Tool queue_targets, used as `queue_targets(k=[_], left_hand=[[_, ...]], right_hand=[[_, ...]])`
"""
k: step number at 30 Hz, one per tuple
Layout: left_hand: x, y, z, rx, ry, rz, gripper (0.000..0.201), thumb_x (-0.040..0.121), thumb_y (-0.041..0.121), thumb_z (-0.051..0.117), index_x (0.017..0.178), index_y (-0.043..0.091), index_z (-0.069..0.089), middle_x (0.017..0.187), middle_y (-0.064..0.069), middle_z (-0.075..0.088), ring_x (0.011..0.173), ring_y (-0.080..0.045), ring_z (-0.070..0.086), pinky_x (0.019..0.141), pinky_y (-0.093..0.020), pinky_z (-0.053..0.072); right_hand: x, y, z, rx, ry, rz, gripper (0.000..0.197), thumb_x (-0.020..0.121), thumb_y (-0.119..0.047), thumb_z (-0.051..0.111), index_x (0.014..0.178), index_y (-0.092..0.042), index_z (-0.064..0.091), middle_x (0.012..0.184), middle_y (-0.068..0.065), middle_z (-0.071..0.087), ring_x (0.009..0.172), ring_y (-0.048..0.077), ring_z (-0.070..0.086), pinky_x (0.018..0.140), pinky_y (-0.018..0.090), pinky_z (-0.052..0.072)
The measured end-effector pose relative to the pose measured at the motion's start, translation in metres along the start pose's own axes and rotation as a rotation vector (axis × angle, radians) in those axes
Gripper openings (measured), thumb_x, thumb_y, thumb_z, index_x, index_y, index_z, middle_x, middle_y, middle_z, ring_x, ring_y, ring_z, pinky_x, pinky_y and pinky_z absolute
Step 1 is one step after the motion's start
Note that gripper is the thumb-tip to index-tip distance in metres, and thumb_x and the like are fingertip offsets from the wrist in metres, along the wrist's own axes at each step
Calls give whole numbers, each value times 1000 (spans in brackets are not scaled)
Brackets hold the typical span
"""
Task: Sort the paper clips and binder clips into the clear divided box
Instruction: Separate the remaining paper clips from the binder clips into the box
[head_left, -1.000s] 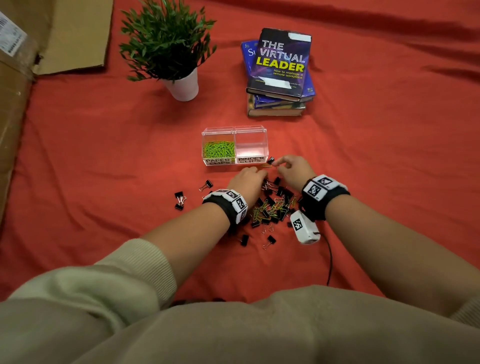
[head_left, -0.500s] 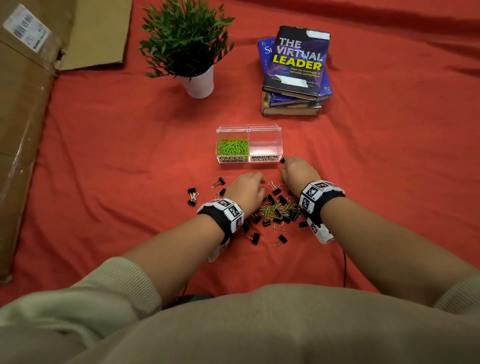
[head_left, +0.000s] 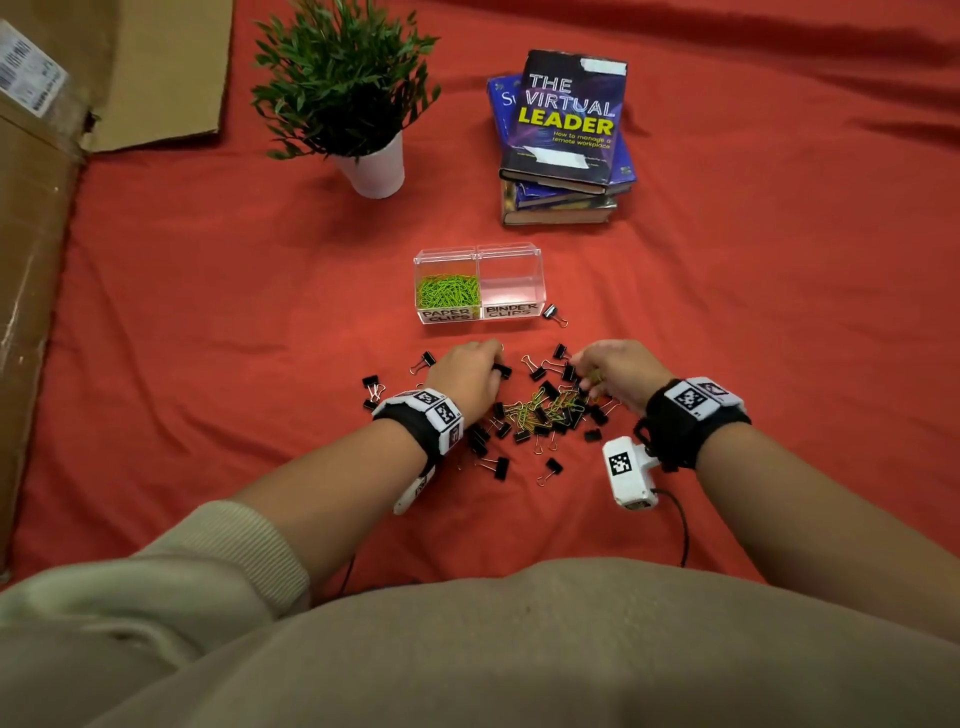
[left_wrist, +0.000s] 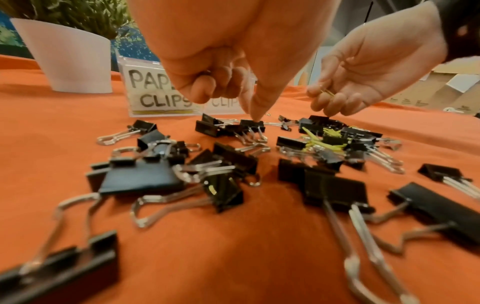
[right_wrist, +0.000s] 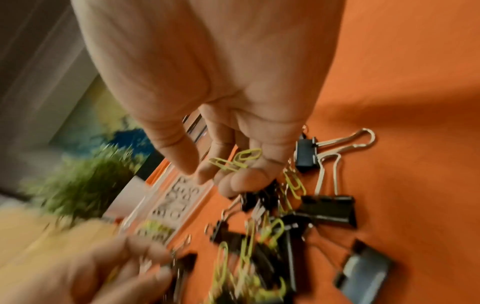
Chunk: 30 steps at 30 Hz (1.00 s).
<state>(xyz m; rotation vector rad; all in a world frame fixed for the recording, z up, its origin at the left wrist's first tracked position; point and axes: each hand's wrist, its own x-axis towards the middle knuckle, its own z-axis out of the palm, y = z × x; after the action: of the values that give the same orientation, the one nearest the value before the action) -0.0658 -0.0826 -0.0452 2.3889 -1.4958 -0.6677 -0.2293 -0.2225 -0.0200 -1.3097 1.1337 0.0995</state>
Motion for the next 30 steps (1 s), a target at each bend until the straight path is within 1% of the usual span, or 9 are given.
queue_targets(k=[3,5,7,11,15,18,21,26,30], left_hand=[[-11,9,5,25,-45,33,17,88,32,57,96,17,55,100,-2,63,94,-21,58,71,-30,44],[-18,15,13,72,-121,66,22,87,35,59,97,16,54,103,-3,62,99,-22,56,76,-33,46],[-21,14,16,74,-150,52,21,89,32,58,100,15,55,108,-5,62,103,-25,57,83,-37,48],[-23,-7,7,9,-116,-80,12,91,23,56,100,17,56,108,-5,64,102,-26,58,82,-36,47],[-26,-15,1,-8,-63,-124,11,90,24,57,100,19,56,105,-3,64,99,-23,59,80,-35,48],[-28,-2,5,-15,-45,-100,12,88,25,56,98,18,56,106,-3,64,100,-25,59,81,-37,50],[-26,11,12,23,-59,-77,16,88,23,54,101,14,56,107,-7,63,102,-28,58,83,-39,49],[-25,8,15,115,-106,-72,17,90,14,54,106,7,55,112,-12,60,107,-32,56,85,-41,46],[-24,0,16,138,-146,-30,15,90,8,51,105,7,55,111,-12,60,106,-31,55,87,-40,46]], right_hand=[[-3,6,21,-462,-23,-127,8,82,-22,65,78,-16,61,67,-5,58,60,12,51,54,20,41],[-4,11,35,-756,-64,-219,12,79,-19,69,78,-17,58,66,-8,56,62,12,53,52,19,38],[-2,14,38,-920,-79,-249,14,81,-17,68,81,-18,54,74,-4,56,70,15,53,58,23,37],[5,13,22,-887,6,-177,17,80,-8,60,84,-21,51,80,-1,58,74,20,57,63,26,41],[1,8,25,-867,32,-284,18,79,-7,57,90,-21,56,68,-9,50,71,19,55,63,26,39],[2,9,39,-986,-14,-391,26,82,-9,54,104,-21,60,90,-1,57,88,22,56,72,31,45],[5,11,41,-1071,-33,-399,25,83,-11,55,106,-20,61,107,7,59,100,24,57,80,34,48],[6,11,31,-1031,-14,-358,13,85,-22,65,92,-12,60,92,4,59,87,23,57,73,33,45],[4,5,24,-813,82,-295,13,84,-21,66,83,-10,61,70,-4,55,66,16,53,54,25,40]])
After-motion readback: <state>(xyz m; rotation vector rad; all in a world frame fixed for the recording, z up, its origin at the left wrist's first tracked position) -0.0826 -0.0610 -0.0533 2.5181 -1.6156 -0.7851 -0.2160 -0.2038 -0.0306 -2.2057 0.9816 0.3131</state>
